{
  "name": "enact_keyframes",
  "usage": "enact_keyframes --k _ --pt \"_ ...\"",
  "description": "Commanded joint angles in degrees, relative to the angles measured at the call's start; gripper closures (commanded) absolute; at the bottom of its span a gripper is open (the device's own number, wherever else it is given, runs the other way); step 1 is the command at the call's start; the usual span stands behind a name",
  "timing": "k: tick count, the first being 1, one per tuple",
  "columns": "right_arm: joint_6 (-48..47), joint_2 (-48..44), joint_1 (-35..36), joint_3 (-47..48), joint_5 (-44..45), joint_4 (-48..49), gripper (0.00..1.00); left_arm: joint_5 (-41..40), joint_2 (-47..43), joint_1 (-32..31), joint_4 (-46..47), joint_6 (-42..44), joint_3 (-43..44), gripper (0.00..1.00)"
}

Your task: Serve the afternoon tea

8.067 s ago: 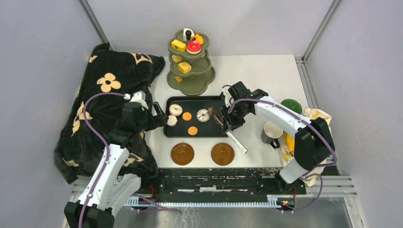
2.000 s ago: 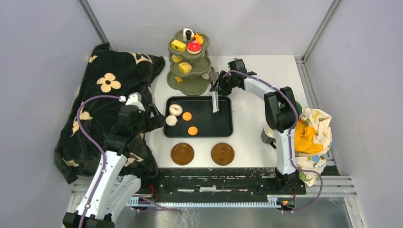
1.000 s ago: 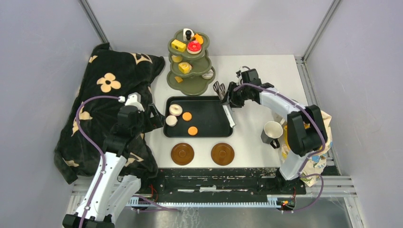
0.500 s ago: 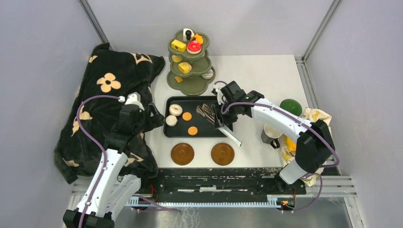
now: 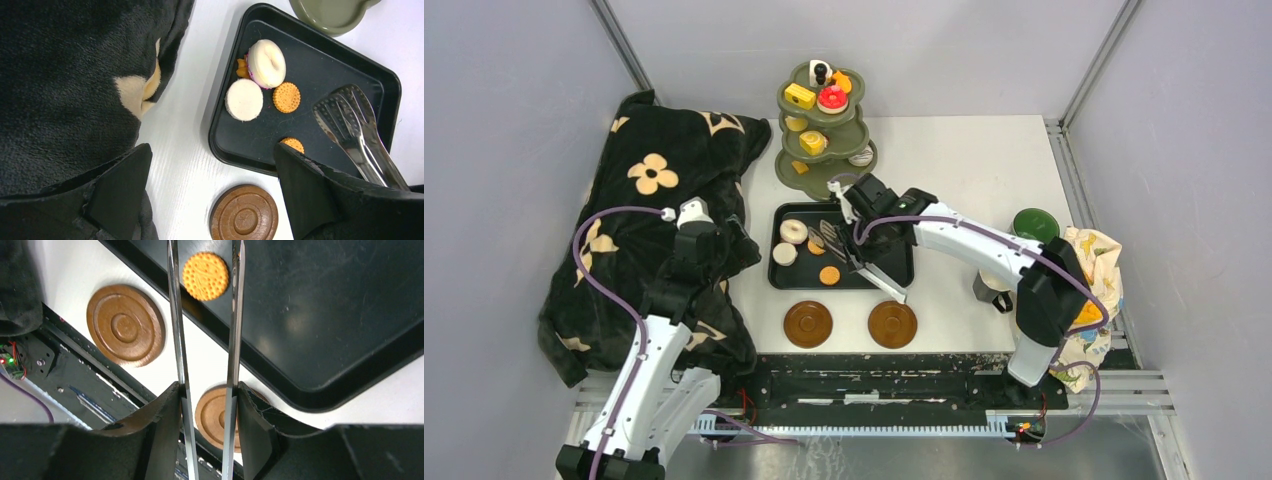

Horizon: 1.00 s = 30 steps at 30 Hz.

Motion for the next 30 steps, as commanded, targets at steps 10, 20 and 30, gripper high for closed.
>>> enact_keyframes --k 10,20,30 --pt "-2.34 15.1 4.37 24.19 6.43 -5.16 0.53 -0.53 -2.67 -0.07 0.19 -1.65 3.19 0.01" --pt "-2.05 19.35 6.09 27.14 9.32 -3.82 0.52 -0.19 -3.28 -0.05 -0.25 -0.41 2.93 0.01" --pt "-2.89 22.61 7.72 29.58 12.05 -5.0 0.52 0.32 -3.56 -0.05 -0.16 0.42 2.75 0.01"
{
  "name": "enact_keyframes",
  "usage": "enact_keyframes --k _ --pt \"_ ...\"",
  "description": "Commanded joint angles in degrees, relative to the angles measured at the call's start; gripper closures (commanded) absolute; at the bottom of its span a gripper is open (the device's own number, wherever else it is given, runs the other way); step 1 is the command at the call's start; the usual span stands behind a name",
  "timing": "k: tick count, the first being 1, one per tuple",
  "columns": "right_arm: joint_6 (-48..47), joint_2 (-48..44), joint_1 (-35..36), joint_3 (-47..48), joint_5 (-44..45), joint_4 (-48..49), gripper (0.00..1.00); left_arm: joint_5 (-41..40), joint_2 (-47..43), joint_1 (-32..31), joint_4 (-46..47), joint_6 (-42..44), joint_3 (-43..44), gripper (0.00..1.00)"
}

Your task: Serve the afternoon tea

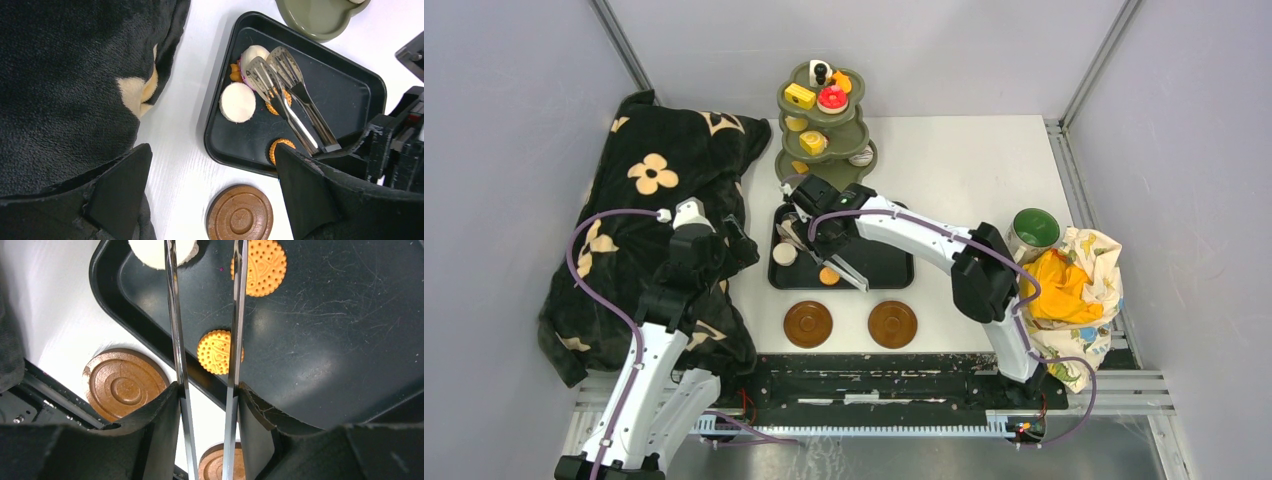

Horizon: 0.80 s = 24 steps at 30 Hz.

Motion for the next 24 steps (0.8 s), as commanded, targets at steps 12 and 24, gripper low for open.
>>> enact_keyframes --k 12,24 --pt "-1.58 3.8 2.17 5.53 8.72 -0.98 0.58 0.65 -1.15 -0.06 0.67 0.44 1.68 0.01" --pt "-1.23 -1.57 2.14 1.0 7.93 1.22 0.99 1.13 -0.73 -0.07 1.09 0.22 1.5 0.01"
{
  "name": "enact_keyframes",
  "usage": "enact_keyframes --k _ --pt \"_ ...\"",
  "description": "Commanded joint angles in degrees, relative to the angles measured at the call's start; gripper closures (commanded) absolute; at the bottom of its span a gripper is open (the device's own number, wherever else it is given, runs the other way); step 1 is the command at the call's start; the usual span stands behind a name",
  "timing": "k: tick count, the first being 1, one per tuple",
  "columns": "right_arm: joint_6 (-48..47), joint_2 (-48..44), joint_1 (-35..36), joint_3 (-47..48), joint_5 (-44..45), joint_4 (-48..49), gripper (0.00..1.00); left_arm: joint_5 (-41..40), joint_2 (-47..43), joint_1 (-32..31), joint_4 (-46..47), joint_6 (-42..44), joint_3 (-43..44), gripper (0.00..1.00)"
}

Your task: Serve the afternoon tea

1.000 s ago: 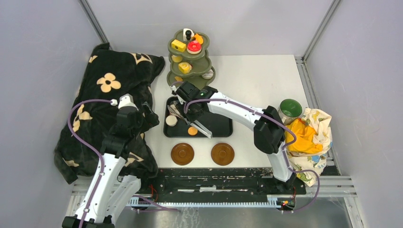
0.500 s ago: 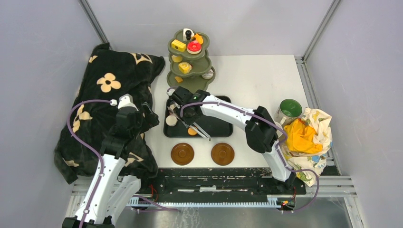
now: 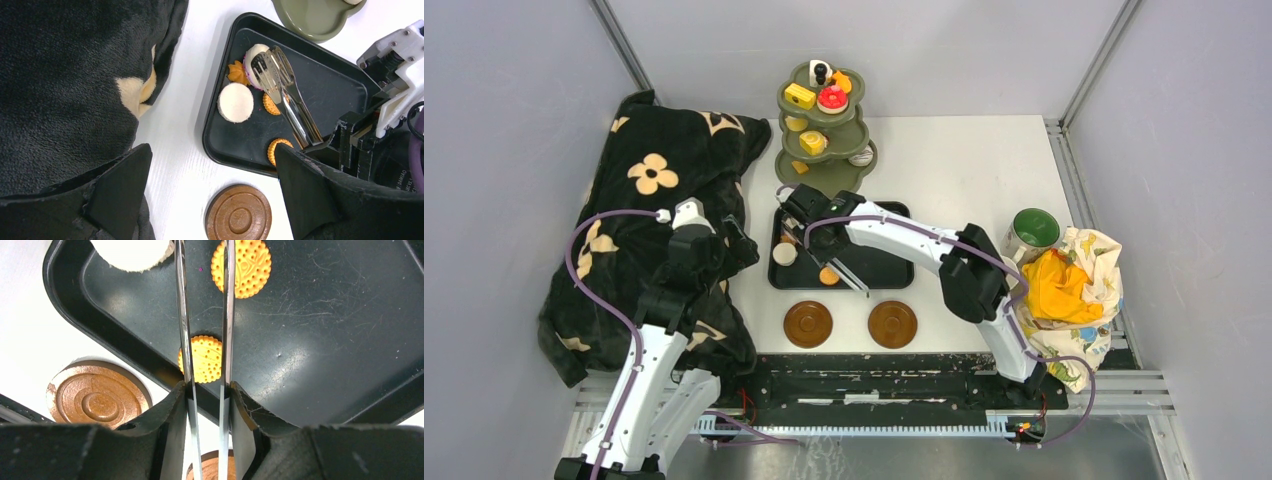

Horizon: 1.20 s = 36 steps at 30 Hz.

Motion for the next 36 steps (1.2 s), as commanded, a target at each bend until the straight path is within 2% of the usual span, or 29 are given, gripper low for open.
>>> enact_keyframes --k 1,13,18,25,36 --pt "0.04 -6.58 0.29 -2.09 0.18 3.1 0.99 0.86 -0.17 -0.05 1.11 0.22 1.48 0.01" --pt "4.15 -18.83 -0.94 -14.56 -2.13 10.22 0.99 1.04 -1.1 -0.09 0.93 0.22 1.62 0.01" --pt "2.97 -22.65 -1.11 -18.23 4.85 10.11 0.99 1.44 -0.73 -0.05 1.18 0.39 1.54 0.01" --pt "-4.61 -18.52 -1.31 -12.67 18.01 5.76 0.99 1.16 -1.06 -0.05 1.24 0.46 1.44 0.01" --pt "-12.25 -7.58 -4.67 -3.41 19.99 4.6 0.99 0.14 -0.83 -0.05 0.96 0.61 1.53 0.01"
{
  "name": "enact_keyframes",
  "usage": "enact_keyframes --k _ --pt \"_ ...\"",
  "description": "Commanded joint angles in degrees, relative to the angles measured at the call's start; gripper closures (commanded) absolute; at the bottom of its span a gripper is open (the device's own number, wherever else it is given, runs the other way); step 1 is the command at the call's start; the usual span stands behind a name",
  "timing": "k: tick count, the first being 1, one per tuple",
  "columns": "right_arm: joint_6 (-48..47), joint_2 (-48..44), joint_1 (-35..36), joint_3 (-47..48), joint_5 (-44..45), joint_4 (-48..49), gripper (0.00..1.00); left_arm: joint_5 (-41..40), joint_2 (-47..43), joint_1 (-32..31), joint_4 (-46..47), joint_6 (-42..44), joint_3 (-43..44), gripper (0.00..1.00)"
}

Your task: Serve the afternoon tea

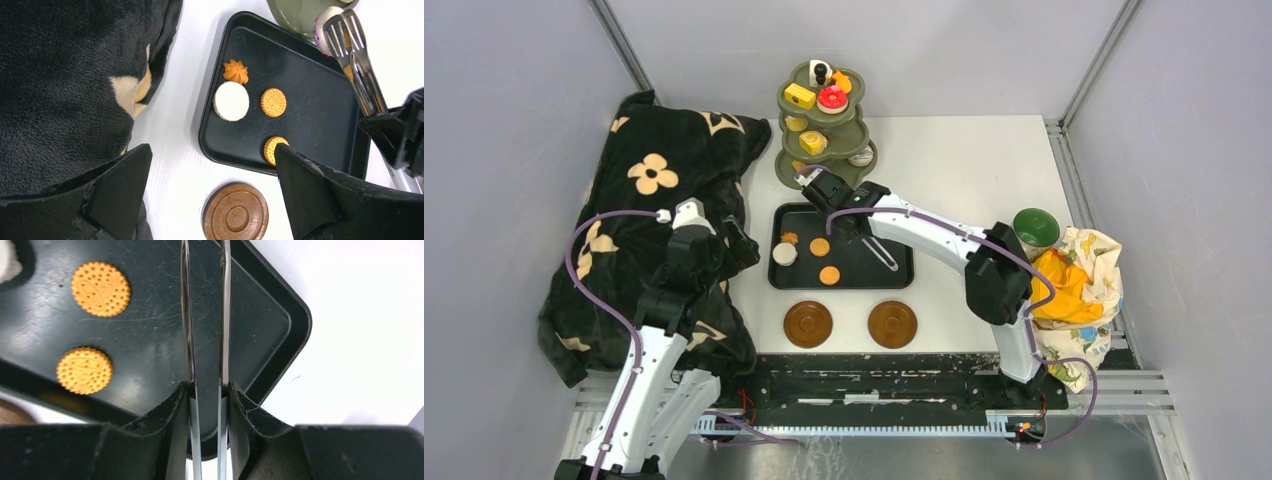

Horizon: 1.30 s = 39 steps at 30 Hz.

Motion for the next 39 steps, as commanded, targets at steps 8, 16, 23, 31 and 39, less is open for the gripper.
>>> enact_keyframes --k 8,16,23,31,39 --pt "-7.06 8.29 -3.38 11.43 1.63 0.38 0.99 -1.48 0.74 -0.1 1.26 0.75 1.77 0.01" --pt "-8.34 17.14 -5.71 21.37 1.94 -1.14 0.99 -2.25 0.61 -0.07 0.39 0.96 2.37 0.01" --pt "-7.73 19.93 -6.23 25.1 0.62 -2.67 0.84 -1.96 0.1 -0.13 0.05 1.01 2.42 0.01" --pt "-5.76 16.97 -6.32 23.02 -3.02 -3.02 0.55 -2.29 -0.38 -0.05 -0.33 1.43 2.75 0.01" --pt "-4.35 12.12 -6.32 18.87 -4.25 -1.74 0.52 -2.15 -1.0 -0.05 -0.73 1.27 2.94 0.01"
